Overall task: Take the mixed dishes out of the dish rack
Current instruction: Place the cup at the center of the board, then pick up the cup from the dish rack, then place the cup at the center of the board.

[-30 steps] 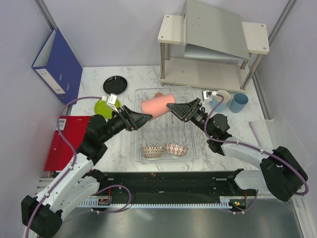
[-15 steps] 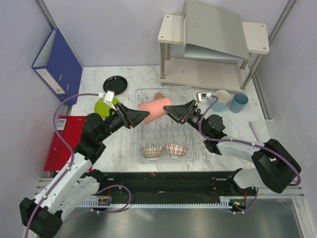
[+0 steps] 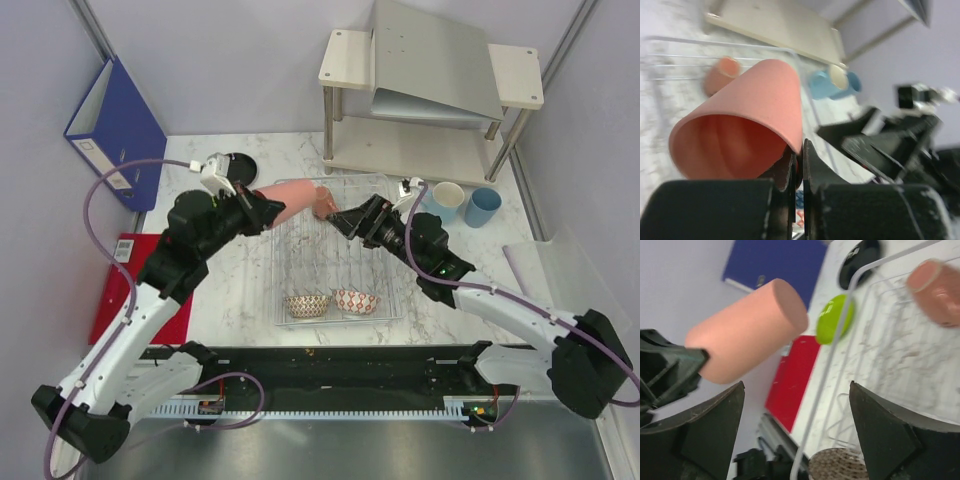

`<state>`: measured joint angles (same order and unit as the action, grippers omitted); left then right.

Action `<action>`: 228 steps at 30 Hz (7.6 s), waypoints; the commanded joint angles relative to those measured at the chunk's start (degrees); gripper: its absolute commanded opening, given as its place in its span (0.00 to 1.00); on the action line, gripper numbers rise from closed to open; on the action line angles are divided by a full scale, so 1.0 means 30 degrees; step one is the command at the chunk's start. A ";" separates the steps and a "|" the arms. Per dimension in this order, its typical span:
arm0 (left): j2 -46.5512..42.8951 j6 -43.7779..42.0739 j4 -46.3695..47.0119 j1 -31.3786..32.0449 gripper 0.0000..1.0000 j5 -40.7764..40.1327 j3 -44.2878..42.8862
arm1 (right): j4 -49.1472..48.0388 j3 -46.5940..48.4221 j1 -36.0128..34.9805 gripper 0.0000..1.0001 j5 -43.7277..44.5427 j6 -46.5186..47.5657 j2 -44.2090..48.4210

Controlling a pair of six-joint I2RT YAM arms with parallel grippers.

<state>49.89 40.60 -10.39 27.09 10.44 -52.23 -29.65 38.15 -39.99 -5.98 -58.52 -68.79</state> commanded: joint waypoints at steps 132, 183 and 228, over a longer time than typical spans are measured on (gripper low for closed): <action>0.2648 -0.3514 -0.5530 -0.1618 0.99 -0.1106 -0.3070 | 1.0498 1.3357 0.0175 0.51 0.6535 1.7896 -1.4861; -0.0547 0.5770 1.1215 -0.2116 0.72 0.5776 0.5483 | -1.3653 -0.0878 0.1640 0.00 -0.5243 -0.2606 -0.2642; 0.3144 -0.2953 -0.8455 -0.2992 0.02 -0.7547 -0.4912 | 0.7888 0.3163 -0.1378 0.74 0.3832 0.7053 -0.0009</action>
<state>57.19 41.23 -18.90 20.56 6.24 -60.40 -23.90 46.11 -44.03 -6.98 -46.37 -70.48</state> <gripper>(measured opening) 0.194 0.751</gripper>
